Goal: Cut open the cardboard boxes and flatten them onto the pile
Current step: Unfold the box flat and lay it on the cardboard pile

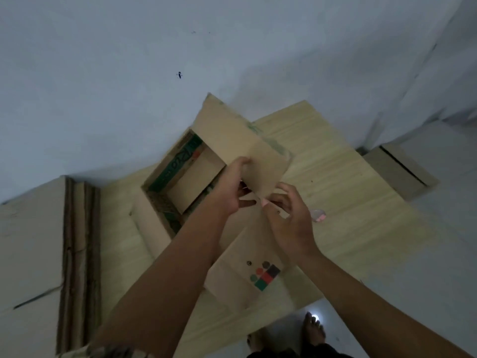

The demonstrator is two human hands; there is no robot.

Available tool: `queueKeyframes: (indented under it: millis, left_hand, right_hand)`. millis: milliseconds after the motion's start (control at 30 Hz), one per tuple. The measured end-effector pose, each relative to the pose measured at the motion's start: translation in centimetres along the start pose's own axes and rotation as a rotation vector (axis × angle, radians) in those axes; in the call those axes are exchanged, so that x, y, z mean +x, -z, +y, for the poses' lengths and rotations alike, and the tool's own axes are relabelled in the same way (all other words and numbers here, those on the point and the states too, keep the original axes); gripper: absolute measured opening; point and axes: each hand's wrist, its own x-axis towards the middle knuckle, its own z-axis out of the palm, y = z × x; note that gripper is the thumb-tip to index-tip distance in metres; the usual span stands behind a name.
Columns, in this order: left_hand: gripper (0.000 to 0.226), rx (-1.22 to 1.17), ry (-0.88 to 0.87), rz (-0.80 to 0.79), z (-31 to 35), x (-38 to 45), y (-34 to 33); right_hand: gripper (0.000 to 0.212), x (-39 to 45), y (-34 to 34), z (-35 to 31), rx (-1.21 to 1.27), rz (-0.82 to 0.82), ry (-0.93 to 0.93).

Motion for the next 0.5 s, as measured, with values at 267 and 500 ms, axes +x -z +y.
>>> queueKeyframes:
  millis: [267,500]
  left_hand:
    - [0.111,-0.259,-0.11,-0.058,6.7,-9.9,5.6]
    - [0.039,-0.172,-0.206,0.012,4.7,-13.3,10.6]
  right_hand:
    - [0.026,0.3,-4.6,-5.2,-0.522,-0.119,0.621]
    - [0.019,0.3,-4.3,-7.2,-0.204,-0.278,0.372]
